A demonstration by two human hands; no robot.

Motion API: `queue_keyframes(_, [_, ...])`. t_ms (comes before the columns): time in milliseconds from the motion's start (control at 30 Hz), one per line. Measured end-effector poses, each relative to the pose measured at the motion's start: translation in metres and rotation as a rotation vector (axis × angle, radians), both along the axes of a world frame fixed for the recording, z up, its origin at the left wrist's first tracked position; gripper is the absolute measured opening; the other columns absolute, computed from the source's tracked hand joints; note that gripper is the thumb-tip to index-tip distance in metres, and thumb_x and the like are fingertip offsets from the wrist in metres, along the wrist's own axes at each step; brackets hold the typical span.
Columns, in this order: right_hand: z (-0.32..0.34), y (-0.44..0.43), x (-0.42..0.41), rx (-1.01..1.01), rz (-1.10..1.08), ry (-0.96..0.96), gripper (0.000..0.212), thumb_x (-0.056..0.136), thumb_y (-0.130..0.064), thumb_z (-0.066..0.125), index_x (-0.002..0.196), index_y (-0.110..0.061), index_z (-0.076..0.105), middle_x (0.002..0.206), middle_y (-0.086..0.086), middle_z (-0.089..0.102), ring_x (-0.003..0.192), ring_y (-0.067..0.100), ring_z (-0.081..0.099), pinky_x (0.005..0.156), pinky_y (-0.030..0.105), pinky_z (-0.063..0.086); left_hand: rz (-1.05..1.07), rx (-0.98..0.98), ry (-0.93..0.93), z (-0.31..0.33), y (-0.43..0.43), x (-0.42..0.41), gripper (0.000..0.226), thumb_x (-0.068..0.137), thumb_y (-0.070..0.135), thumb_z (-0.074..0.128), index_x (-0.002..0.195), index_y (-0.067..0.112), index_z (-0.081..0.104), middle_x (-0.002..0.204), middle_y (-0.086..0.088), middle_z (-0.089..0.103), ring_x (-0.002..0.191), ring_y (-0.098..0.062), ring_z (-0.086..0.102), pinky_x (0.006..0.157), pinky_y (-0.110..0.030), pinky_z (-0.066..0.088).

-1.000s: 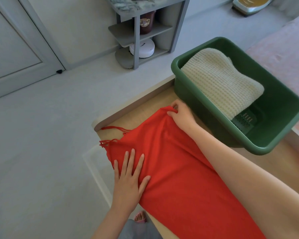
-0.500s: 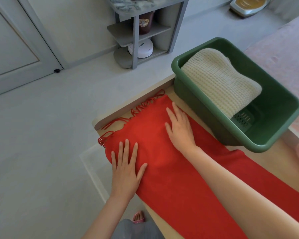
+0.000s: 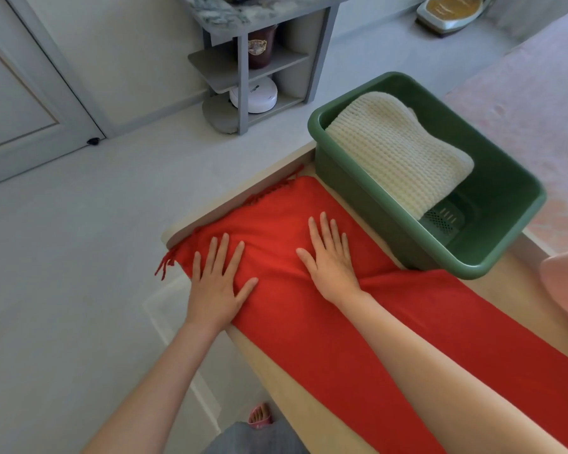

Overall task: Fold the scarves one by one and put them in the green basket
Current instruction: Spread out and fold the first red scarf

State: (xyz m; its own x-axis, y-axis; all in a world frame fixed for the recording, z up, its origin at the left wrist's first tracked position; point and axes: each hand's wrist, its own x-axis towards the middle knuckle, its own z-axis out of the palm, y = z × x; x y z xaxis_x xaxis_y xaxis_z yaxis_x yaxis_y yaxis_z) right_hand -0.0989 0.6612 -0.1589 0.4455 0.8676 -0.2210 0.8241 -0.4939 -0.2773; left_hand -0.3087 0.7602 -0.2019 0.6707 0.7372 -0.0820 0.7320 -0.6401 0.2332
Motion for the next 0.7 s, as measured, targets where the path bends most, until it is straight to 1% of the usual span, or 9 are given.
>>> queue_keyframes(67, [0.012, -0.024, -0.009, 0.125, 0.003, 0.042, 0.070, 0.094, -0.058, 0.014, 0.153, -0.024, -0.001, 0.158, -0.005, -0.016, 0.145, 0.011, -0.016, 0.117, 0.030, -0.011, -0.019, 0.004, -0.024, 0.001, 0.005, -0.003, 0.080, 0.089, 0.072, 0.008, 0.154, 0.025, 0.012, 0.161, -0.004, 0.004, 0.149, -0.021, -0.003, 0.117, -0.040, -0.012])
queue_keyframes(167, [0.019, -0.092, -0.023, 0.179, -0.070, 0.104, 0.066, 0.096, -0.054, 0.019, 0.153, -0.024, 0.005, 0.160, -0.009, -0.011, 0.146, 0.007, -0.011, 0.118, 0.027, -0.008, -0.016, 0.021, -0.083, 0.010, -0.008, -0.001, 0.073, 0.094, 0.060, 0.022, 0.153, 0.018, 0.017, 0.161, -0.007, 0.007, 0.149, -0.021, -0.003, 0.119, -0.042, -0.011])
queue_keyframes(233, [0.015, -0.154, -0.033, 0.133, -0.162, 0.100, 0.067, 0.096, -0.057, 0.020, 0.153, -0.025, 0.003, 0.159, -0.012, -0.012, 0.146, 0.008, -0.009, 0.118, 0.028, -0.006, -0.040, 0.002, -0.130, 0.017, -0.027, 0.005, 0.066, 0.096, 0.051, 0.024, 0.152, 0.015, 0.022, 0.161, -0.008, 0.010, 0.149, -0.021, -0.001, 0.119, -0.042, -0.008])
queue_keyframes(300, [0.005, -0.218, -0.039, 0.024, -0.292, 0.069, 0.073, 0.092, -0.067, 0.015, 0.152, -0.030, -0.004, 0.158, -0.015, -0.017, 0.146, 0.010, -0.012, 0.117, 0.032, -0.006, -0.097, -0.023, -0.153, 0.021, -0.053, 0.013, 0.062, 0.098, 0.047, 0.024, 0.151, 0.015, 0.027, 0.160, -0.009, 0.015, 0.149, -0.022, 0.003, 0.119, -0.043, -0.003])
queue_keyframes(400, [-0.010, -0.291, -0.043, -0.140, -0.504, 0.029, 0.079, 0.087, -0.076, 0.010, 0.152, -0.033, -0.003, 0.159, -0.012, -0.013, 0.146, 0.013, -0.012, 0.114, 0.046, 0.008, -0.240, -0.047, -0.140, 0.023, -0.095, 0.029, 0.060, 0.100, 0.047, 0.020, 0.150, 0.016, 0.030, 0.159, -0.007, 0.019, 0.148, -0.022, 0.009, 0.118, -0.045, 0.003])
queue_keyframes(467, [-0.014, -0.313, -0.045, -0.224, -0.610, 0.020, 0.079, 0.086, -0.077, 0.008, 0.152, -0.034, 0.000, 0.160, -0.010, -0.010, 0.146, 0.014, -0.014, 0.112, 0.056, 0.020, -0.252, -0.063, -0.105, 0.020, -0.113, 0.038, 0.061, 0.099, 0.051, 0.020, 0.151, 0.018, 0.029, 0.159, -0.007, 0.020, 0.148, -0.023, 0.009, 0.117, -0.046, 0.003])
queue_keyframes(533, [-0.016, -0.322, -0.051, -0.264, -0.650, -0.013, 0.079, 0.086, -0.077, 0.007, 0.152, -0.034, 0.001, 0.160, -0.008, -0.008, 0.146, 0.015, -0.014, 0.107, 0.062, 0.024, -0.199, -0.067, -0.054, 0.015, -0.118, 0.041, 0.065, 0.098, 0.055, 0.018, 0.151, 0.017, 0.027, 0.158, -0.010, 0.022, 0.147, -0.026, 0.011, 0.117, -0.048, 0.001])
queue_keyframes(600, [-0.017, -0.323, -0.067, -0.266, -0.671, -0.036, 0.080, 0.085, -0.077, 0.008, 0.152, -0.032, 0.005, 0.160, -0.006, -0.003, 0.147, 0.017, -0.011, 0.105, 0.062, 0.023, -0.174, -0.056, -0.012, 0.009, -0.114, 0.039, 0.069, 0.098, 0.059, 0.013, 0.151, 0.015, 0.025, 0.158, -0.011, 0.021, 0.146, -0.027, 0.012, 0.117, -0.049, 0.001])
queue_keyframes(700, [-0.022, -0.320, -0.105, -0.221, -0.750, 0.014, 0.084, 0.083, -0.080, 0.007, 0.152, -0.033, 0.008, 0.160, -0.007, 0.002, 0.148, 0.019, -0.004, 0.108, 0.056, 0.016, -0.230, -0.046, 0.006, 0.004, -0.108, 0.028, 0.070, 0.097, 0.059, 0.014, 0.152, 0.017, 0.024, 0.159, -0.008, 0.020, 0.147, -0.024, 0.010, 0.118, -0.050, 0.002])
